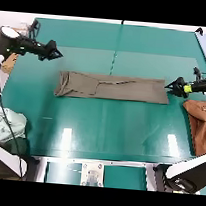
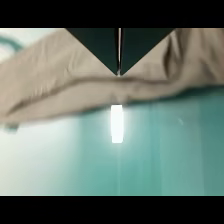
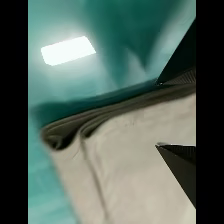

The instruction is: Fold the shirts.

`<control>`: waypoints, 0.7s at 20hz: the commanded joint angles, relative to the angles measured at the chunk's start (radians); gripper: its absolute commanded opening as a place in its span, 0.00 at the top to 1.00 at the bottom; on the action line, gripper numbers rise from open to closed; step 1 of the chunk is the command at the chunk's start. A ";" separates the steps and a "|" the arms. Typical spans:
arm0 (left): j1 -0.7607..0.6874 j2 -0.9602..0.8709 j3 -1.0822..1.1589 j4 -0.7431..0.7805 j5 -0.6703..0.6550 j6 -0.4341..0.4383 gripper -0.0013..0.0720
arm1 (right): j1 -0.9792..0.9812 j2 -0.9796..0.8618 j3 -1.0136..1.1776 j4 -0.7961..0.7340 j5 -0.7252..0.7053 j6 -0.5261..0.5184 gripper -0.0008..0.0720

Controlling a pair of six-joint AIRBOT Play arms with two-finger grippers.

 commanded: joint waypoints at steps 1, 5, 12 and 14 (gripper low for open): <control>-0.063 0.000 0.004 0.043 -0.021 0.019 0.95 | 0.028 -0.072 0.001 -0.011 0.006 -0.031 0.40; -0.185 -0.001 0.004 0.050 0.001 0.047 0.95 | 0.073 -0.089 0.010 -0.011 0.013 -0.066 0.77; -0.443 -0.067 -0.001 0.088 0.239 0.037 0.95 | 0.090 -0.005 0.195 -0.005 0.245 -0.037 0.97; -0.529 -0.109 0.000 0.084 0.297 0.035 0.95 | 0.099 0.075 0.229 0.010 0.285 -0.027 0.97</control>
